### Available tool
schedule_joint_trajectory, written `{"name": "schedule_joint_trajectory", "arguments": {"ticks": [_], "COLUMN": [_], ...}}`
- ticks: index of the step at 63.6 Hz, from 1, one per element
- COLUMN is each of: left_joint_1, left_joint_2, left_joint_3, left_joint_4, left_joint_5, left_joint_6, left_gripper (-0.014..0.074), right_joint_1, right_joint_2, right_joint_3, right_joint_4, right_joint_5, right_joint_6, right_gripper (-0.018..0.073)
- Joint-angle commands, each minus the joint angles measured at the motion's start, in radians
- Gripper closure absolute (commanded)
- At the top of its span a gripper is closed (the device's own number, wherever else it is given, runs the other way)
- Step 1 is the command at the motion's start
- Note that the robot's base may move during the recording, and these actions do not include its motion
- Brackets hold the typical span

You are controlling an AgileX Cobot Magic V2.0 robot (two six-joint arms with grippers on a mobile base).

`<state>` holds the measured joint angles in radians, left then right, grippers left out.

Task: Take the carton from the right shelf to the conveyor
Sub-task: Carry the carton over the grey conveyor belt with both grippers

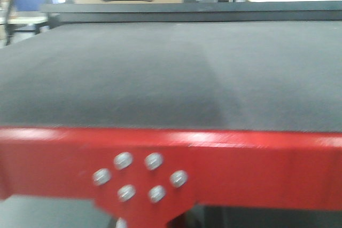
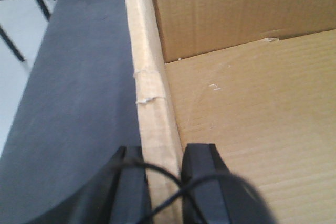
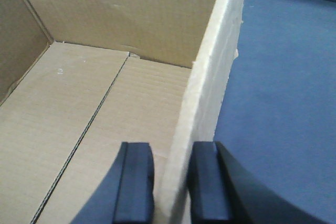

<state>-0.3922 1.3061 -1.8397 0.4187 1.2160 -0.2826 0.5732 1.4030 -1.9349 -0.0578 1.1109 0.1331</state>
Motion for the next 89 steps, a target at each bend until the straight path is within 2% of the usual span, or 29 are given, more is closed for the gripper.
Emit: {"name": "schedule_joint_trajectory", "arguments": {"ticks": [1, 89], "left_joint_1": [0.007, 0.007], "left_joint_2": [-0.009, -0.009], "left_joint_3": [-0.007, -0.007], "left_joint_4": [0.128, 0.128], "left_joint_5": [-0.012, -0.012], "left_joint_6": [0.018, 0.018], "left_gripper": [0.0603, 0.0603], "right_joint_1": [-0.001, -0.001], "right_joint_2": [-0.029, -0.029], "right_joint_3": [-0.016, -0.016], "right_joint_4": [-0.009, -0.009], "right_joint_5": [-0.021, -0.021], "right_joint_6": [-0.029, -0.029], "right_gripper": [0.0627, 0.0627]}}
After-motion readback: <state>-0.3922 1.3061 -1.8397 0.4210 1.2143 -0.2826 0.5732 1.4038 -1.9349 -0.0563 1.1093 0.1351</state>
